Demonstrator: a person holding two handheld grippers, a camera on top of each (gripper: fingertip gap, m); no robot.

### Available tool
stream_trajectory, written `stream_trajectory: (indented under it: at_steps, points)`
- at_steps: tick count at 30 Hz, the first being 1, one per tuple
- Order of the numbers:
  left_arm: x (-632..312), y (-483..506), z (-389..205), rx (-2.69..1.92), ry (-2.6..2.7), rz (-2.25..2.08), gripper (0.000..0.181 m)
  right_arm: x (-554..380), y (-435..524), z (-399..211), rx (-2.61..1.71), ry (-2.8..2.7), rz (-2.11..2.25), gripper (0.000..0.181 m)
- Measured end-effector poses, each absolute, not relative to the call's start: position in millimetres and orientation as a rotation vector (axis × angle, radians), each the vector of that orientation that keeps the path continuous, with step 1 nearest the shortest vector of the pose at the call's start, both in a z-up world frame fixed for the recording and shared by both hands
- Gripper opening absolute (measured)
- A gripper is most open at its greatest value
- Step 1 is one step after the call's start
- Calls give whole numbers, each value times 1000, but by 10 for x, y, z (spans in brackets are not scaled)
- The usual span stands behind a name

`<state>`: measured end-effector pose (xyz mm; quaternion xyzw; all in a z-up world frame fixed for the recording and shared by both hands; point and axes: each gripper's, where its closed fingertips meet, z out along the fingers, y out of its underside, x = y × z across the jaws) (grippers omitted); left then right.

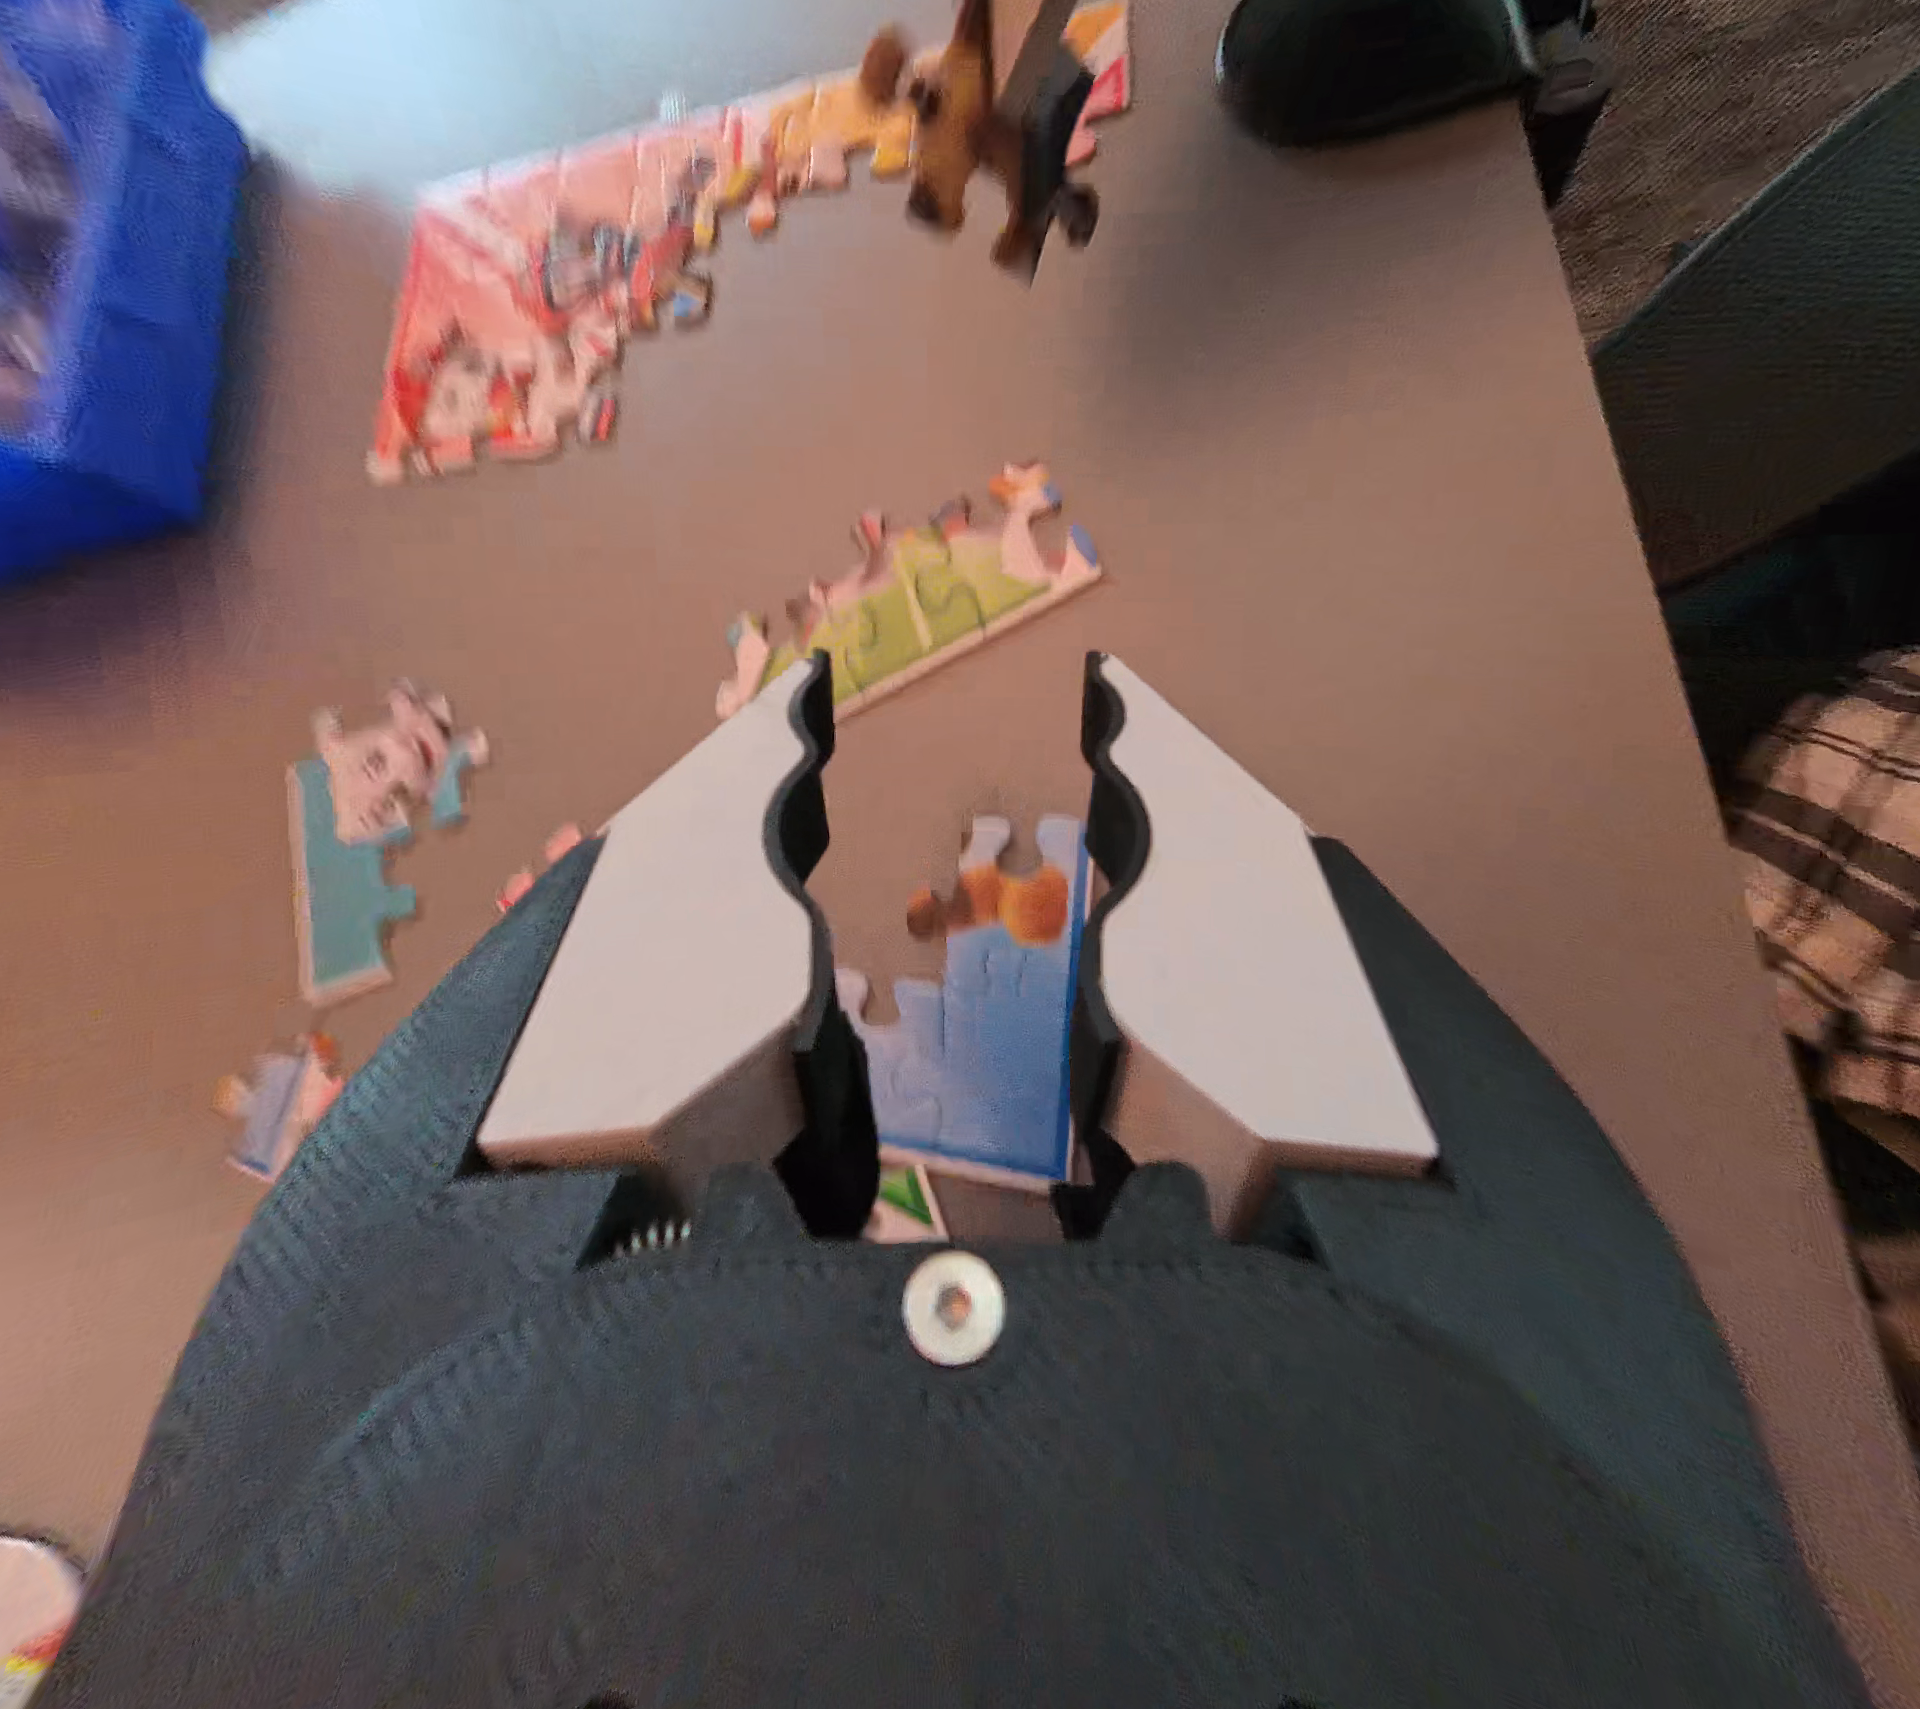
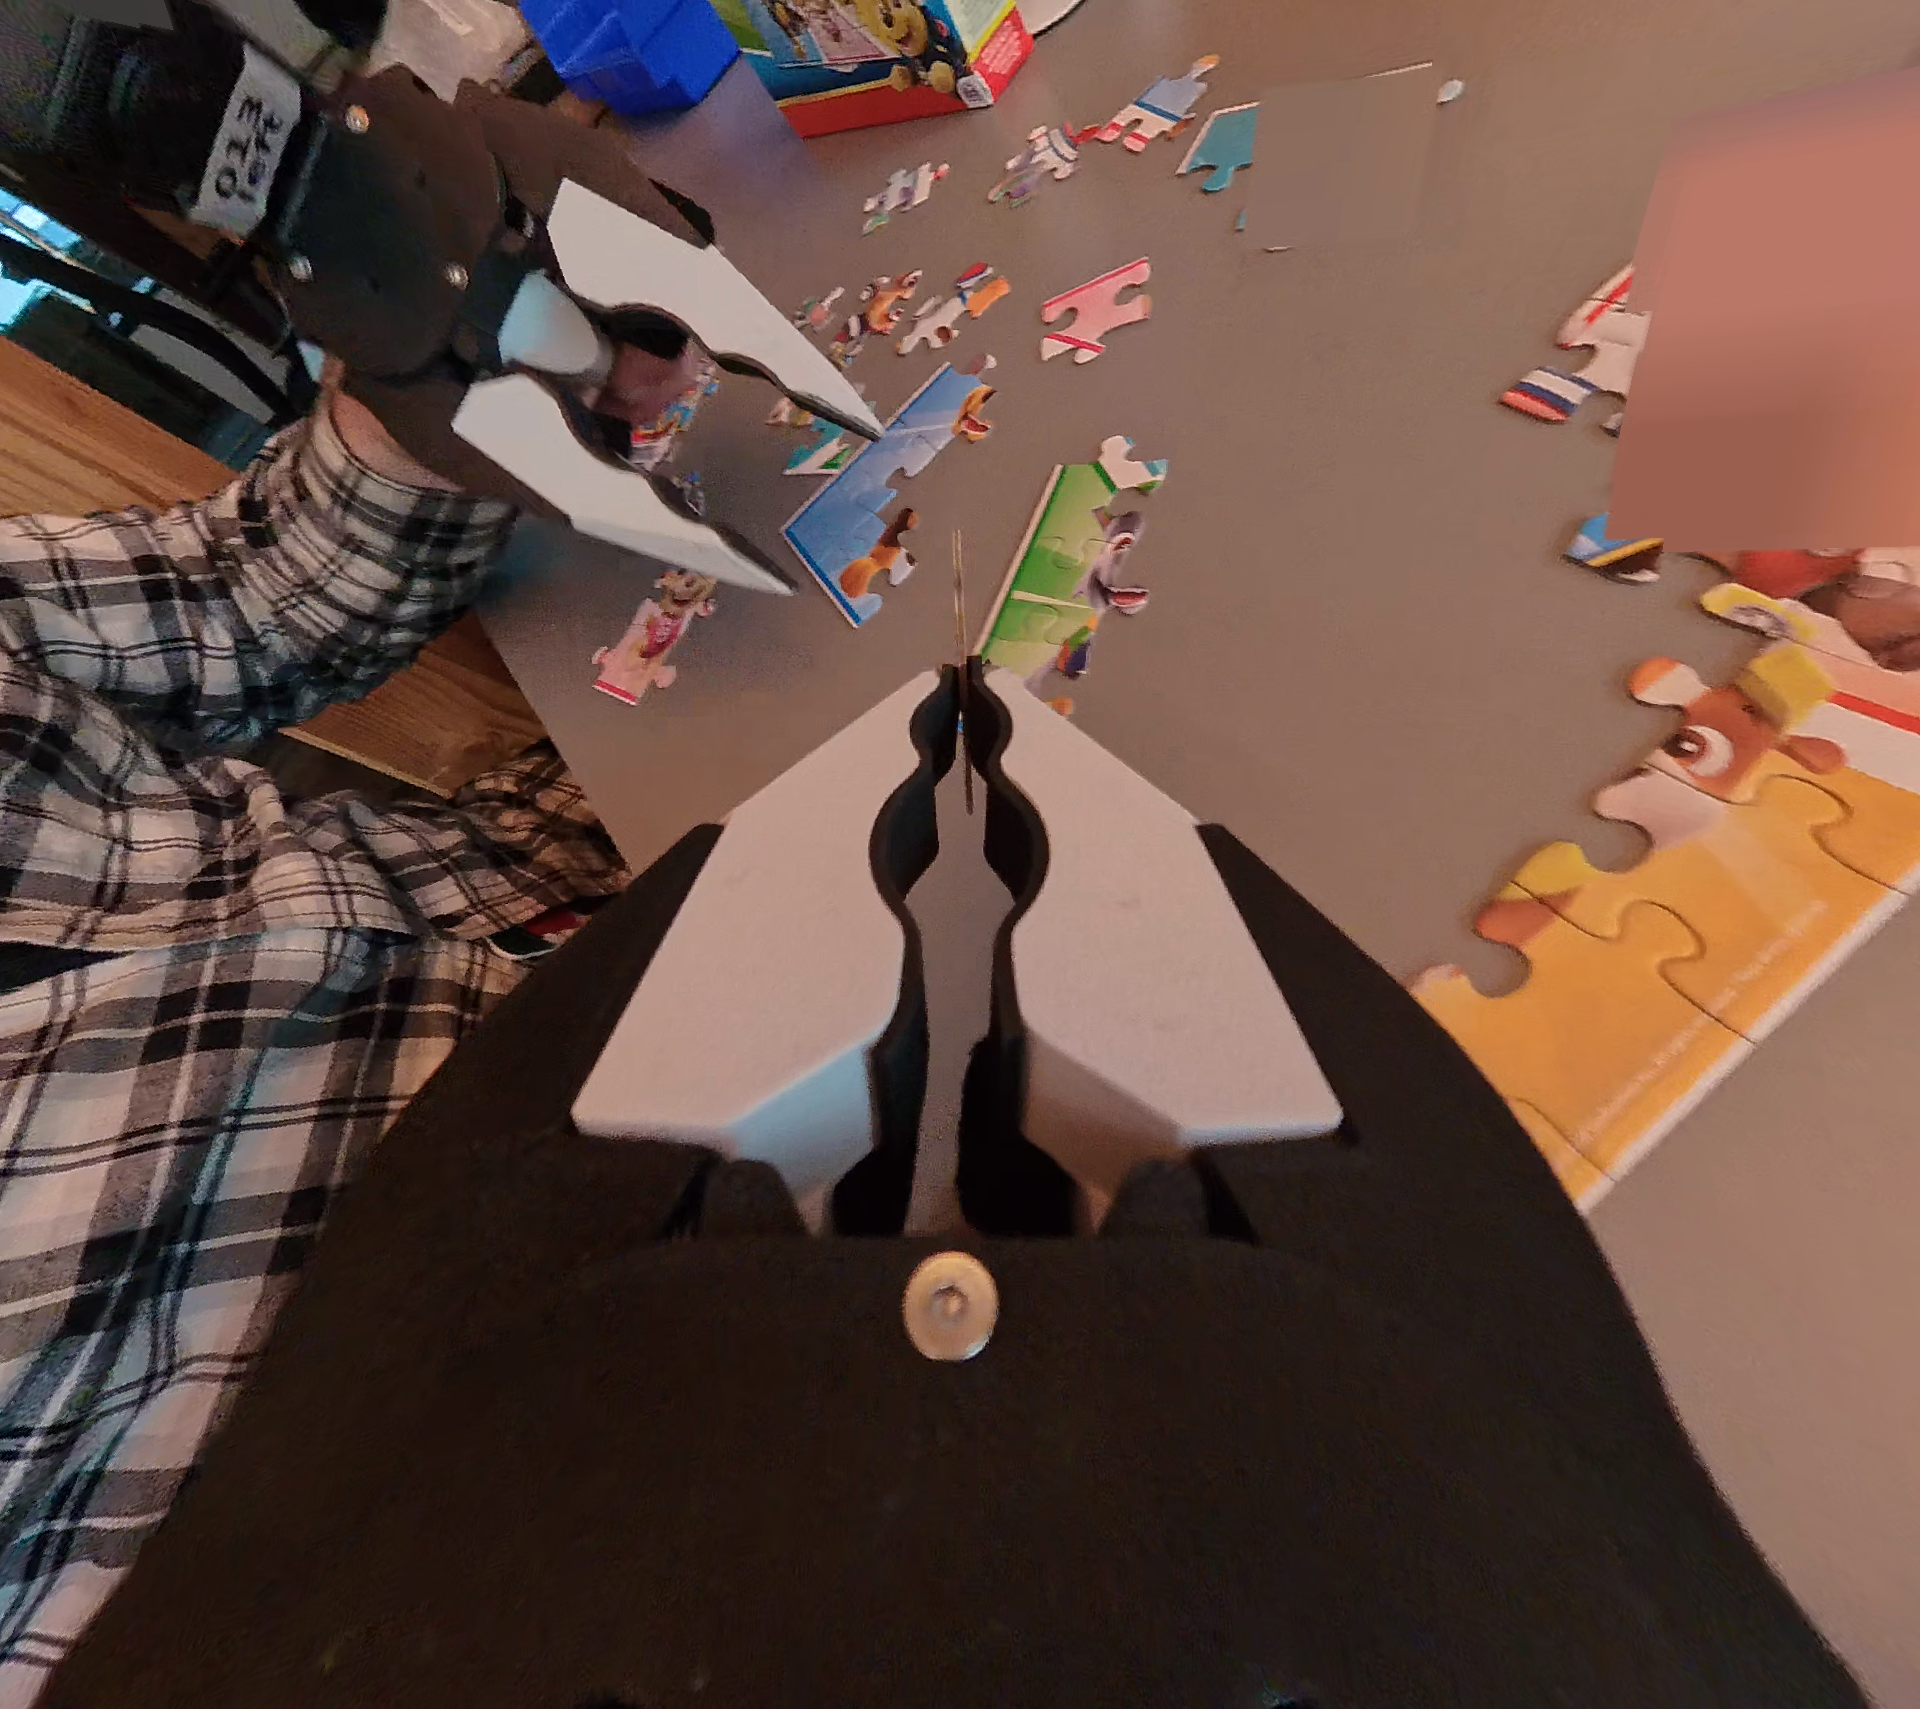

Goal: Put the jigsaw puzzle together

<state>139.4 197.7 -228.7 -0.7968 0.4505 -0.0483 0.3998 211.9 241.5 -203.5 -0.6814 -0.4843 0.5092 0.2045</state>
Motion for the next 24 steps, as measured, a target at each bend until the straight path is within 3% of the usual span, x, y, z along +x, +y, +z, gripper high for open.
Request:
stream_trajectory:
  at_steps: [10, 17, 24]
  points:
    - [1873, 2249, -2182, -1762, 1314, 227, 43, 2034, 2202, -1933, -1860, -1307, 1576, 0]
    - [1903, 2279, -2213, -1719, 1339, 316, 26, 2036, 2174, -1919, -1847, -1288, 1640, 0]
    - [1968, 2276, -2097, -1657, 1316, 321, 47, 2053, 2203, -1899, -1838, -1264, 1661, 0]
